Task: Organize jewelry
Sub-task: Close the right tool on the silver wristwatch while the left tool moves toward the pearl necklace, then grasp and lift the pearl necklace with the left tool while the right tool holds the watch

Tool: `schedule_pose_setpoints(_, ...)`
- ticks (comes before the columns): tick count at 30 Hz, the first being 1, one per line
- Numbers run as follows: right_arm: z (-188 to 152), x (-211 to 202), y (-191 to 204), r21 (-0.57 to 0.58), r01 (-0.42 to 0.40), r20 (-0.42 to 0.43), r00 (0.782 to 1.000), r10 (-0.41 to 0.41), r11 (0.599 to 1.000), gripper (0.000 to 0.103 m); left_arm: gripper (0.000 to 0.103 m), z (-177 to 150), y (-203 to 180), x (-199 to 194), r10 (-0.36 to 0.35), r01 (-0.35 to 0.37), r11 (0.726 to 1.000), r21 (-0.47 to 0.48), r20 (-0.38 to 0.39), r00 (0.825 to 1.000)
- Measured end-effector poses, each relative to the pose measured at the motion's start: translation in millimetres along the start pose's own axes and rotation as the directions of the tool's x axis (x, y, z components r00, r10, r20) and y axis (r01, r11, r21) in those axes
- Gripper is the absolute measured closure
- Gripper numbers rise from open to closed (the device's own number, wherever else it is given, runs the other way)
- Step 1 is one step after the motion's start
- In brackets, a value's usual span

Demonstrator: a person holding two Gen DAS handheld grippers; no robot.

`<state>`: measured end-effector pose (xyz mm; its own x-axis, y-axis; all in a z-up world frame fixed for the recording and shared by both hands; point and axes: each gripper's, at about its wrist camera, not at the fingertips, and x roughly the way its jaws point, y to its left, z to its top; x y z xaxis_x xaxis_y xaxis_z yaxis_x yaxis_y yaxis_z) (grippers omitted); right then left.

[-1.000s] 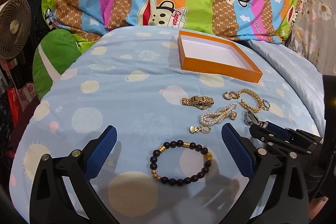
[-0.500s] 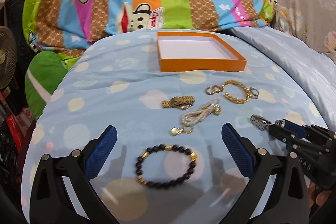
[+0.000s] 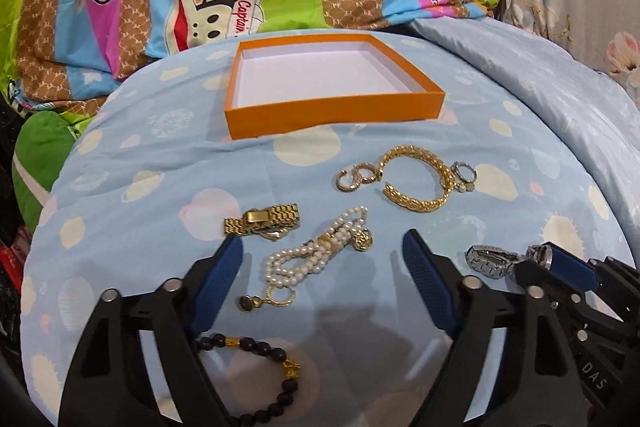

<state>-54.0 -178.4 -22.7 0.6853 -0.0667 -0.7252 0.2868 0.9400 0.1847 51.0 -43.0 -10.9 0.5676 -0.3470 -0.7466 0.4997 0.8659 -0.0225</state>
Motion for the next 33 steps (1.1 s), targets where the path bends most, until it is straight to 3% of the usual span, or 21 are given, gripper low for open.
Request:
schedule_pose_setpoints(8,1,3,1,0.0,0.001,-0.008,1.0,-0.001,1.0,0.075,0.053,-2,5,6,-0.05,0.049,0.999,-0.022,-0.031,0.998)
schedule_pose_setpoints(15,1,4,2,0.004,0.0,-0.008,1.0,0.0,1.0,0.075,0.084,-3,0,3,-0.079,0.079,0.997,-0.004,-0.024,0.997)
schedule_pose_setpoints(20,1,2,2,0.005,-0.001,0.003,1.0,0.001,1.0,0.075,0.099,-5,-3,-5,-0.094,0.094,0.996,0.0,0.001,0.996)
schedule_pose_setpoints(23,2,-2,1,0.006,-0.009,0.017,1.0,0.009,1.0,0.076,0.1,-4,-5,-14,-0.1,0.1,0.995,0.0,0.017,0.995)
schedule_pose_setpoints(26,6,-5,0,0.007,-0.011,0.028,1.0,0.011,1.0,0.093,0.101,0,-4,-27,-0.101,0.101,0.995,0.006,0.042,0.994)
schedule_pose_setpoints(33,26,-15,-4,-0.001,-0.041,0.057,0.998,0.041,0.999,0.099,0.101,22,14,-57,-0.085,0.087,0.996,-0.015,0.118,0.989)
